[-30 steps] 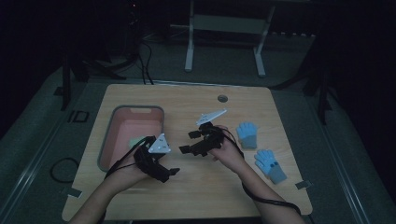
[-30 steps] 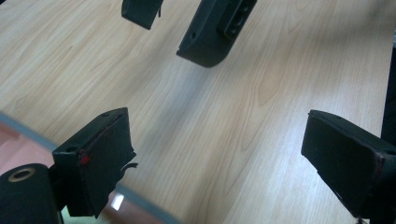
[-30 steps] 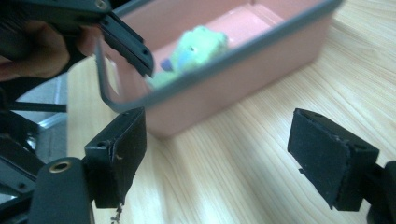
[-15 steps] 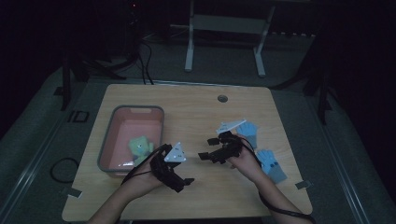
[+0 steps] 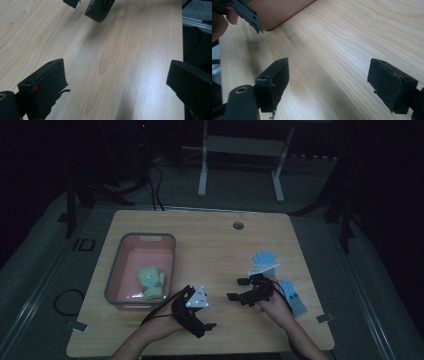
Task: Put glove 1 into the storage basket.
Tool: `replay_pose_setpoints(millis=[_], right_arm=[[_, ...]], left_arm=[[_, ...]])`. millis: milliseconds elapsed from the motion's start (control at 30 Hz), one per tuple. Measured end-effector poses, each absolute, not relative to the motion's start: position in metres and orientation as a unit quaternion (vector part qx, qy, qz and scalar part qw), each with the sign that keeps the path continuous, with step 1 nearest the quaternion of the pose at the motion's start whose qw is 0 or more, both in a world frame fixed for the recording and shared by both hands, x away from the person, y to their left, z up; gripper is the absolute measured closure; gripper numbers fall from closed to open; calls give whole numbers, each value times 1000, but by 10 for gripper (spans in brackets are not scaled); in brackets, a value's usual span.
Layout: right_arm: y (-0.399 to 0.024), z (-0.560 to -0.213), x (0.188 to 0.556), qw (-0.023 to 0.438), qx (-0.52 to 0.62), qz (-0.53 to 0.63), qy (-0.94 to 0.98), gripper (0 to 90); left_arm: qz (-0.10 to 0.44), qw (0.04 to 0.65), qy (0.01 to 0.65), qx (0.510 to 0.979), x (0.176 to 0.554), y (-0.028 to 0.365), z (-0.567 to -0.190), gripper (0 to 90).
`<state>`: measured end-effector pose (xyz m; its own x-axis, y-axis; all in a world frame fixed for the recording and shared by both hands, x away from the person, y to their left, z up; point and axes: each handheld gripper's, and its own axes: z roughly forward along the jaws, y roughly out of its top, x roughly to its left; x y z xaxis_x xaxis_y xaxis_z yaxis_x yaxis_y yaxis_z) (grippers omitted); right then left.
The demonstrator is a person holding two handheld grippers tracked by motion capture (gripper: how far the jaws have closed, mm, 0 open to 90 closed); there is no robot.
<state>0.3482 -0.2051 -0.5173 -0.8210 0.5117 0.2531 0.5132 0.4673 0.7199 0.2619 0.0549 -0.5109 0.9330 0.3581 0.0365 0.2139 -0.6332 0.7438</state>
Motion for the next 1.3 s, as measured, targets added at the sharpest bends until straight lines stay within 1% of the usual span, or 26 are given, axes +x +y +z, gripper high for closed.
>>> replay_pose_setpoints(millis=[200, 300, 333, 533, 567, 600, 700, 733, 833, 900, 933, 1000, 1067, 1133, 1200, 1267, 1300], right_arm=[[-225, -525, 342, -33, -307, -429, -849, 189], [-231, -527, 341, -33, -306, -432, -848, 189], [-233, -529, 340, -33, -307, -430, -848, 189], [-243, -537, 335, -49, -314, -406, -857, 181], [-244, -538, 336, -39, -322, -397, -859, 181], [-246, -540, 336, -33, -327, -395, -858, 173], [-247, -542, 335, -38, -334, -382, -861, 116], [-247, -542, 335, -51, -335, -380, -860, 116], [-250, -539, 335, -69, -342, -378, -858, 111], [-252, -538, 336, -73, -347, -375, -857, 111], [-254, -536, 338, -90, -354, -373, -853, 131], [-259, -533, 341, -103, -365, -378, -845, 151], [-264, -529, 345, -116, -375, -376, -840, 190], [-268, -526, 349, -126, -386, -371, -835, 247], [-273, -523, 355, -138, -394, -370, -830, 282], [-277, -519, 359, -158, -400, -365, -826, 343], [-280, -516, 362, -165, -402, -365, -824, 350]], left_arm=[[107, 417, 175, 885, 259, 52, -526, 28], [110, 419, 178, 884, 259, 51, -531, 28], [122, 417, 180, 882, 258, 51, -537, 28], [133, 420, 185, 878, 255, 51, -545, 28], [132, 423, 184, 877, 254, 51, -546, 28], [130, 424, 180, 878, 253, 51, -547, 28], [129, 421, 178, 880, 252, 51, -548, 28], [126, 423, 180, 879, 252, 51, -549, 28], [131, 419, 186, 879, 252, 52, -551, 28], [133, 419, 195, 876, 253, 53, -551, 28], [134, 420, 198, 875, 254, 54, -551, 28], [135, 420, 204, 874, 253, 55, -551, 28], [134, 419, 204, 875, 252, 56, -552, 28], [131, 419, 206, 875, 252, 56, -553, 28], [130, 415, 207, 876, 252, 56, -554, 28], [130, 418, 207, 875, 252, 57, -554, 28], [129, 419, 207, 875, 252, 56, -554, 28]])
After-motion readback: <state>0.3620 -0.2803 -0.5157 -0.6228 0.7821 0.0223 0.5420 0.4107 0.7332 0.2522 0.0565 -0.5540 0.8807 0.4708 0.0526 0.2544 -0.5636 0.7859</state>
